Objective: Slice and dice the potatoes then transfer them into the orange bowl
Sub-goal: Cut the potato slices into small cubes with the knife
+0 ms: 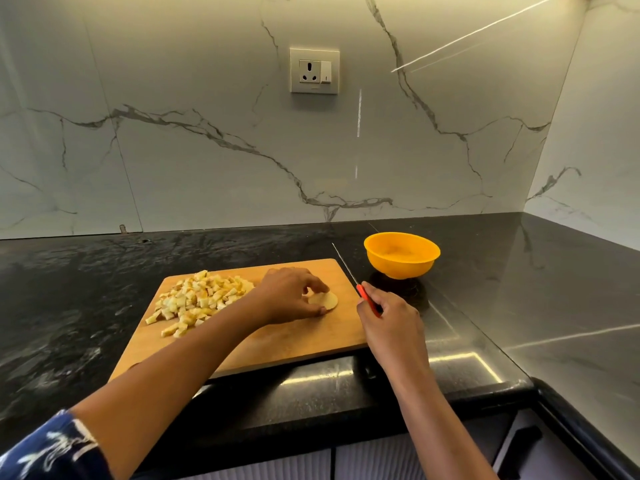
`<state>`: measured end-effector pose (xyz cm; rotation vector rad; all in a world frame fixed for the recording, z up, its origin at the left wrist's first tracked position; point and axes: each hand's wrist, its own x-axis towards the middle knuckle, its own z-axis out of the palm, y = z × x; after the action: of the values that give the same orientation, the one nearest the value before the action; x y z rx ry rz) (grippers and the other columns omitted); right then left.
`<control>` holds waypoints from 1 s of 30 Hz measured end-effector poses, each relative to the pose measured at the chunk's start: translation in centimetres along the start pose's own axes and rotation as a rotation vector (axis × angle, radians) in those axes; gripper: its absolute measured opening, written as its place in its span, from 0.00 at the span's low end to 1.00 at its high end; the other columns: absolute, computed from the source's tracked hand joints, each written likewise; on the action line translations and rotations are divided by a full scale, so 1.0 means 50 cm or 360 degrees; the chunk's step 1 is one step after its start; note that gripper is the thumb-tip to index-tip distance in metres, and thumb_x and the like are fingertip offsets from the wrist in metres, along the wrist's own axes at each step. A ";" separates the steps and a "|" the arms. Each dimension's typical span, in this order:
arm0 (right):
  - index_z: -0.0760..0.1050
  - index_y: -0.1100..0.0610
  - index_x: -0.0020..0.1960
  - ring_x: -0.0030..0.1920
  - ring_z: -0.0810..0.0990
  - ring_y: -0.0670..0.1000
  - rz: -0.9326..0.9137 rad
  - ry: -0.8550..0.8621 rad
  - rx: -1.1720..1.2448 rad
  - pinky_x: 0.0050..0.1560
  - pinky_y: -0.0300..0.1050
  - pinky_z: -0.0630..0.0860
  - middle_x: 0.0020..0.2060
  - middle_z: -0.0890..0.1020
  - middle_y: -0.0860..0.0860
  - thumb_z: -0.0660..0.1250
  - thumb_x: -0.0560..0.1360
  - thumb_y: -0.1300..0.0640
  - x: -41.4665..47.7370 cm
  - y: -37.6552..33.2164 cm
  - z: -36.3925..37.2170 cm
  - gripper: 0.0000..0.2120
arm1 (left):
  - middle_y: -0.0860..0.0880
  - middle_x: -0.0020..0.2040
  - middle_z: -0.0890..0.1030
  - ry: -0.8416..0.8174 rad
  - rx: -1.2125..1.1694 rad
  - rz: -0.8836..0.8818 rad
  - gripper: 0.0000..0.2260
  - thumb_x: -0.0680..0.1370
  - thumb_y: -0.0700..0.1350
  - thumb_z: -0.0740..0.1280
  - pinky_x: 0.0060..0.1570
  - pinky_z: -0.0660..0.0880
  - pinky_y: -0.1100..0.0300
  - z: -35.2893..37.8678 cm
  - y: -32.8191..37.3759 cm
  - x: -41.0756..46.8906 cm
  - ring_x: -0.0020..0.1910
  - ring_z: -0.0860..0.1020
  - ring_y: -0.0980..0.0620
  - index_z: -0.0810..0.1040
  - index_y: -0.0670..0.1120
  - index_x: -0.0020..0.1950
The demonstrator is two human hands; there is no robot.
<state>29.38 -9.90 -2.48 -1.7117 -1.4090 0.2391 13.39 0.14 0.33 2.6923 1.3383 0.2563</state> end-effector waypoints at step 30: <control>0.72 0.49 0.67 0.48 0.80 0.49 -0.0480 -0.0267 -0.0677 0.45 0.42 0.75 0.50 0.82 0.49 0.55 0.82 0.52 -0.037 -0.078 0.029 0.16 | 0.51 0.53 0.83 0.0525 0.0229 0.0457 0.11 0.76 0.48 0.67 0.47 0.78 0.63 0.018 -0.089 -0.096 0.50 0.82 0.55 0.81 0.49 0.57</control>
<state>25.13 -10.93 -1.22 -1.8096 -1.9247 -0.0953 7.25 -1.07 -1.83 3.0653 1.0669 0.6842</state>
